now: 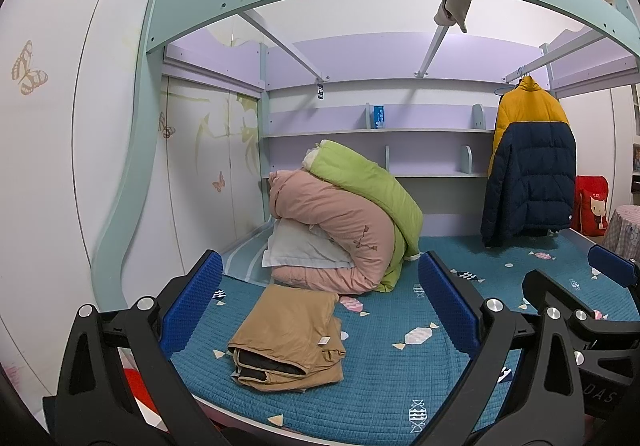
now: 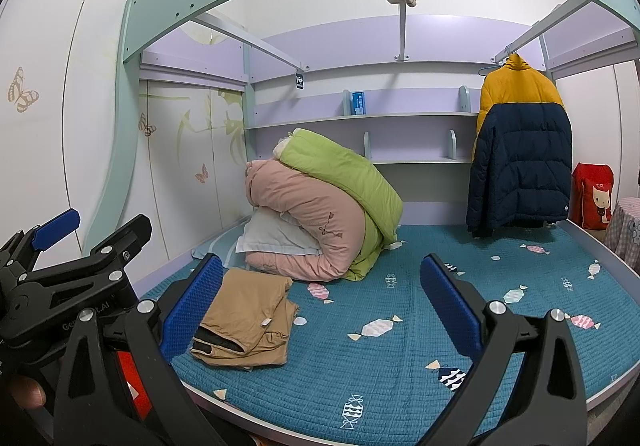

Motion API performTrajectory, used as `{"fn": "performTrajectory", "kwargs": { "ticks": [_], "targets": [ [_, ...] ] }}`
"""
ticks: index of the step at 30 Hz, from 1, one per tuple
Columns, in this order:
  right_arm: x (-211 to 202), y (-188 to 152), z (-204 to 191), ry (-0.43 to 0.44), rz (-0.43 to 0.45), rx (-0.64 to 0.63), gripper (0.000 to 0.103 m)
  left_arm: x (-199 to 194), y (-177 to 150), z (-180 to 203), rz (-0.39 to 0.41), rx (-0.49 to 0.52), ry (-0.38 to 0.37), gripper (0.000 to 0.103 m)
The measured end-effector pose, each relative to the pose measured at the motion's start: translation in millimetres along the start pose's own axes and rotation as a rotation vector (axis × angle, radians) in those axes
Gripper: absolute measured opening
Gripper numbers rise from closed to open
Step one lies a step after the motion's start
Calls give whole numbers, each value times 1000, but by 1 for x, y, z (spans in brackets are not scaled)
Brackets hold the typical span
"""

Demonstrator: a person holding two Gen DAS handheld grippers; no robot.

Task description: Fold large clothes

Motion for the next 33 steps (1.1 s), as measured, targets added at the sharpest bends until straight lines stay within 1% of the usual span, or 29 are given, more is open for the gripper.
{"fn": "performTrajectory", "kwargs": {
  "ticks": [33],
  "targets": [
    [1, -3, -1, -1, -5, 4, 96, 2, -7, 1, -5, 1, 9, 98]
  ]
}}
Point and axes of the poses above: each gripper's, at about its wrist camera, not at the fingertips, and x roughly the way its jaws point, z to its right, y to its top, the point moved 6 cm from there along x, roughly the way its jaws point, and after that the axes turned 12 degrees about x, right-handed, at the moved point
